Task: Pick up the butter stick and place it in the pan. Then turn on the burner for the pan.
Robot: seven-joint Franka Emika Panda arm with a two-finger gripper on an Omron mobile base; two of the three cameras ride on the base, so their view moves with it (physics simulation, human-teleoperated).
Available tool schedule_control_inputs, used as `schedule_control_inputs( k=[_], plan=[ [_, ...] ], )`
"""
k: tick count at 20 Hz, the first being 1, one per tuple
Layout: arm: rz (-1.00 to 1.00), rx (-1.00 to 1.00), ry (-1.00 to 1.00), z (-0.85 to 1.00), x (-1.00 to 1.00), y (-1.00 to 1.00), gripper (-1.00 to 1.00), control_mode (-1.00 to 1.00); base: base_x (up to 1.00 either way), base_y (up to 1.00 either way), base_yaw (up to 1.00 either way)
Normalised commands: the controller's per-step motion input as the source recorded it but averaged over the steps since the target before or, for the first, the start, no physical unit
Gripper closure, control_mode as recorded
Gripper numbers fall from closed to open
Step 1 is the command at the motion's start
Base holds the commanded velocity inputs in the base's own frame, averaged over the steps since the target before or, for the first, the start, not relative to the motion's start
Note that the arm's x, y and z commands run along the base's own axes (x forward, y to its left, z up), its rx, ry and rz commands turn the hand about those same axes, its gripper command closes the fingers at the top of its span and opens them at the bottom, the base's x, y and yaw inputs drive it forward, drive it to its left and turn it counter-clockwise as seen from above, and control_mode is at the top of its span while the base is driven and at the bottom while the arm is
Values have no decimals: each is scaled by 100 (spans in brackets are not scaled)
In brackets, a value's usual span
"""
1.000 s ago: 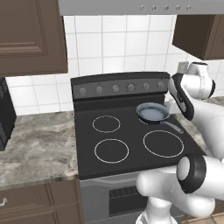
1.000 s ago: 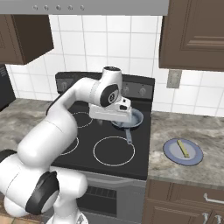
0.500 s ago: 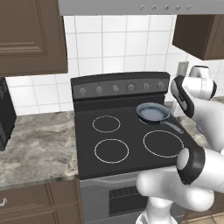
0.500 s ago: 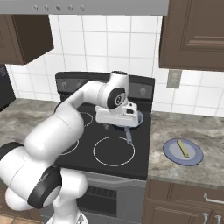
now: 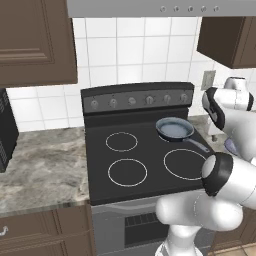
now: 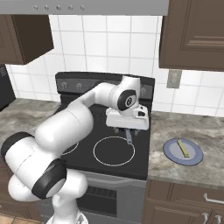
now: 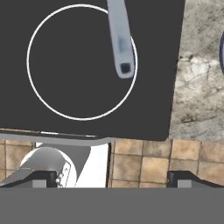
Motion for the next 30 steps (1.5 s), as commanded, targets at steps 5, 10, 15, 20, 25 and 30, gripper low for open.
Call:
schedule_control_inputs(
  k=[5,10,15,20,25,30],
  plan=[
    [3,0,3,-8,0,-38,-100,-100,0,0,0],
    [3,0,0,-8,0,-38,-100,-100,0,0,0],
    [3,0,0,-10,0,-26,-100,-100,0,0,0],
    [4,0,0,-9,1,-29,-100,-100,0,0,0],
    [3,0,0,-5,11,-32,-100,-100,0,0,0],
    [3,0,0,-6,20,-34,-100,-100,0,0,0]
  ],
)
